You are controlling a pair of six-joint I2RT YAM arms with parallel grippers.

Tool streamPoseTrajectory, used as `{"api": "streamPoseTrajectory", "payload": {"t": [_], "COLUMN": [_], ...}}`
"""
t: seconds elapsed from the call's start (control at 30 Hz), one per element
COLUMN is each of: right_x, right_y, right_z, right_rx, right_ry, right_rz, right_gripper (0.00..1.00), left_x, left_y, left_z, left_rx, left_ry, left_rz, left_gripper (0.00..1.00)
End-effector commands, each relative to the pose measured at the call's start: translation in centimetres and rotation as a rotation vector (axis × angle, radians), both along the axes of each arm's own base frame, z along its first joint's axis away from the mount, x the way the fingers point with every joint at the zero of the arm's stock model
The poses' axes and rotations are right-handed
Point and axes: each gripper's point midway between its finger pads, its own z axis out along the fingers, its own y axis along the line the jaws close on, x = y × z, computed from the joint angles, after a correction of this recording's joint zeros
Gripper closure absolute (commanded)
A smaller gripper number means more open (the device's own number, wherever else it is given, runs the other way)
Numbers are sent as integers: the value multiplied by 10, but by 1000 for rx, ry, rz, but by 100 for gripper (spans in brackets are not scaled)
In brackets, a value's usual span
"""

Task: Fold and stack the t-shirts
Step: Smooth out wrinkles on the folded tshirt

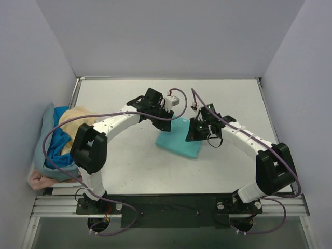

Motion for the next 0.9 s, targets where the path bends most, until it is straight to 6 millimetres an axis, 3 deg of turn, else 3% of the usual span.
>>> {"api": "streamPoseTrajectory", "payload": {"t": [0.0,0.07,0.13,0.2,0.33,0.47,0.53,0.63,0.67,0.73,0.87], "right_x": [-45,-53,-68,-74,-68,-57,-51,-37,-29,-14,16], "right_y": [16,9,-11,-26,-46,-61,-68,-83,-84,-87,-90], "right_z": [-47,-67,-93,-104,-103,-81,-65,-49,-44,-39,-49], "right_rx": [61,35,-48,-85,-92,-101,-96,-67,-53,-46,8], "right_ry": [179,221,268,295,302,265,232,187,173,164,202], "right_rz": [-3,-21,-62,-102,-163,-182,-190,-236,-240,-241,-264], "right_gripper": [100,100,100,100,100,100,91,64,61,52,51], "left_x": [-36,-37,-41,-43,-40,-43,-49,-56,-55,-50,-38], "left_y": [3,10,15,21,36,38,35,29,26,23,28], "left_z": [-17,-35,-52,-66,-84,-69,-54,-28,-21,-11,-16], "left_rx": [-12,18,42,68,134,129,107,42,20,-22,14], "left_ry": [75,66,70,70,45,41,46,64,68,74,50], "left_rz": [-29,-25,-23,-26,-16,-51,-83,-122,-115,-89,-39], "left_gripper": [65,65,65,65,65,65,64,57,56,54,53]}}
